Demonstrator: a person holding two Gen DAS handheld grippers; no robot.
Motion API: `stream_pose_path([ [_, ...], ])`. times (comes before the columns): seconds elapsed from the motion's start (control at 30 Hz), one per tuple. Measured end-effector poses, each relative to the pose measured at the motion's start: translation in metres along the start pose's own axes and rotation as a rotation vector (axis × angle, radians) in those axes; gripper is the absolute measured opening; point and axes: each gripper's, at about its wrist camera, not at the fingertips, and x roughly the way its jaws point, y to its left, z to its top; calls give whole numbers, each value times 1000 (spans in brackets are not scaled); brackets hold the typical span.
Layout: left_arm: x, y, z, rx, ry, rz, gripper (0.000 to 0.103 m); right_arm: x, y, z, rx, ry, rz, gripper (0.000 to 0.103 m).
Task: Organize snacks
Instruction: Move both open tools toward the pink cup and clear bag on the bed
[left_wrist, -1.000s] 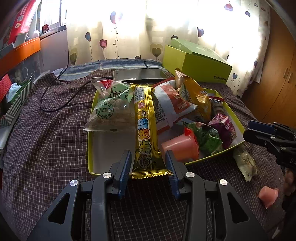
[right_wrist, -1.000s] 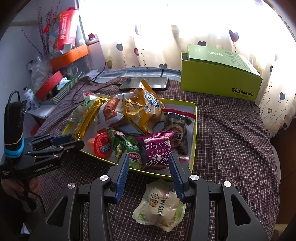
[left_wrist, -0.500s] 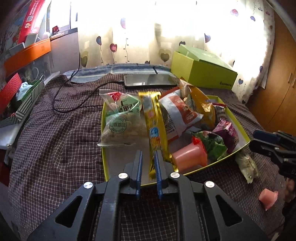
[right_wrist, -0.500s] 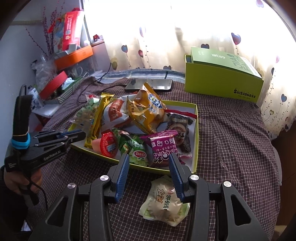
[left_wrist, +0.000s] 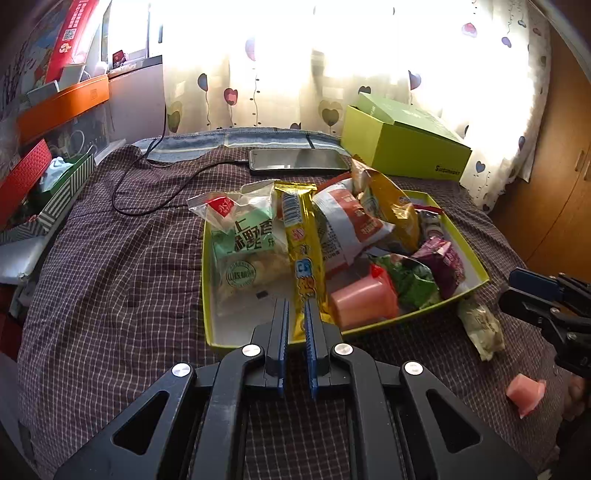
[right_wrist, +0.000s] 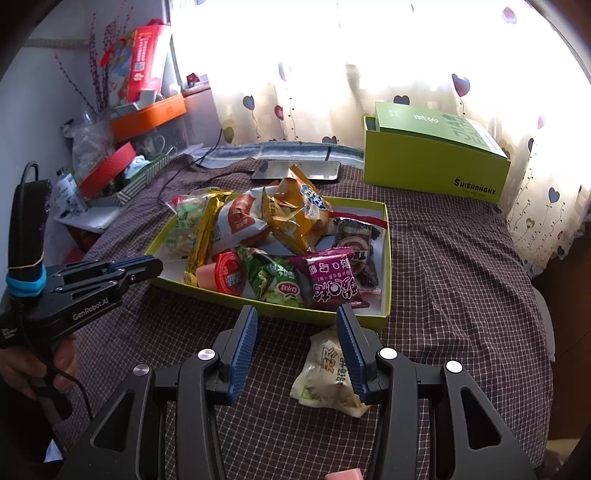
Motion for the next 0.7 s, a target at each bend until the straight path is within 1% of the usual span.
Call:
stream_pose_path([
  [0.17,-20,-16,-16,12,-9,-38,9,-10,12,-14,-12,4,-5,44],
  [0.27,-30,-26,-26,20,-8,-58,13,-19,18,-22,-25,-1,-5,45],
  [0.4,-40,-35,-37,27,-3,-86,13,-29,25,-30,-34,-9,-1,46],
  [0.7,-62,-49,-52,35,-18,-116,13,-42,32,-43,-51,-13,1,48],
])
